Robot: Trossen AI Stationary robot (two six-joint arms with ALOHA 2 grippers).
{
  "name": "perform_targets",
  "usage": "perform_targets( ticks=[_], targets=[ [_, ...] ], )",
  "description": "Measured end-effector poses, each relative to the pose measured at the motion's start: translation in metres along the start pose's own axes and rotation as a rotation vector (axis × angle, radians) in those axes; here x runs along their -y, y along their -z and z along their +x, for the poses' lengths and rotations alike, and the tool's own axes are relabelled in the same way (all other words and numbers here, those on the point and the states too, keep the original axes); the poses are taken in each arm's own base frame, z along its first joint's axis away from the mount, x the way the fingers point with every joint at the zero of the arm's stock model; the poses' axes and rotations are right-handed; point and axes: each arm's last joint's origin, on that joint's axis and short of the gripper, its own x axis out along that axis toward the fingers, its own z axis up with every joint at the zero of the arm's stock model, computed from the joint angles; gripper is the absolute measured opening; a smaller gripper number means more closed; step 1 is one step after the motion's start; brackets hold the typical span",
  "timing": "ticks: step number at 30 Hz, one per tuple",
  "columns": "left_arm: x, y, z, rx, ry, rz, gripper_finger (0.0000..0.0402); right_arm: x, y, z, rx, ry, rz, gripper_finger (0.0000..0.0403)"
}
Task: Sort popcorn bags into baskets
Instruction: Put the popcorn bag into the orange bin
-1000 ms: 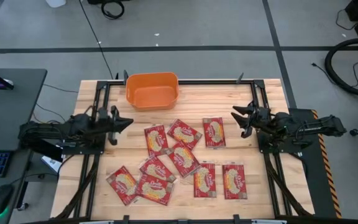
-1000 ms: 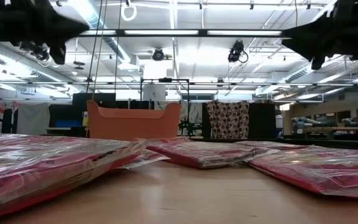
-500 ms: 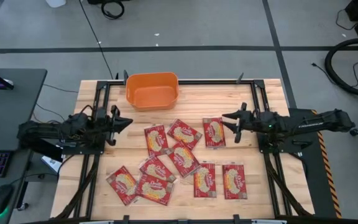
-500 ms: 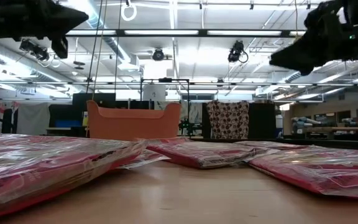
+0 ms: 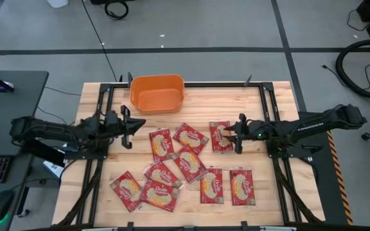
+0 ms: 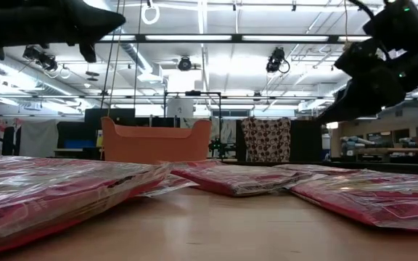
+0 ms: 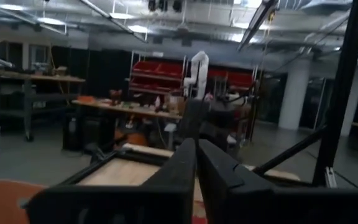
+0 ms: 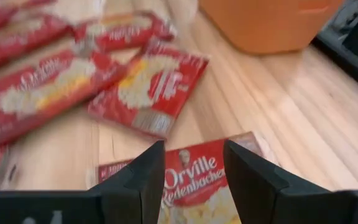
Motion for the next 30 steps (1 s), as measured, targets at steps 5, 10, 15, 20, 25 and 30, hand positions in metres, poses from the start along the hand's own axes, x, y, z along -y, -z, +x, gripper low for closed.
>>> perform_targets(
  ticks=[5,10,15,20,25,30],
  targets=[
    [0.001,0.009,0.005,-0.055,-0.005,-0.015,0.0089,-0.009,-0.017,0.015,-0.093,-0.021,-0.095,0.0177],
    [0.001,0.016,0.008,-0.092,-0.011,-0.060,0.0143,-0.019,-0.031,0.038,-0.182,-0.040,-0.247,0.0185],
    [0.001,0.020,0.010,-0.116,-0.017,-0.102,0.0157,-0.031,-0.039,0.062,-0.268,-0.070,-0.400,0.0185],
    [0.001,0.024,0.012,-0.132,-0.023,-0.108,0.0158,-0.047,-0.047,0.086,-0.329,-0.095,-0.553,0.0184],
    [0.001,0.022,0.013,-0.113,-0.024,-0.125,0.0158,-0.067,-0.048,0.103,-0.385,-0.141,-0.727,0.0183],
    [0.001,0.024,0.012,-0.131,-0.029,-0.159,0.0158,-0.080,-0.041,0.116,-0.460,-0.118,-0.875,0.0173]
  ],
)
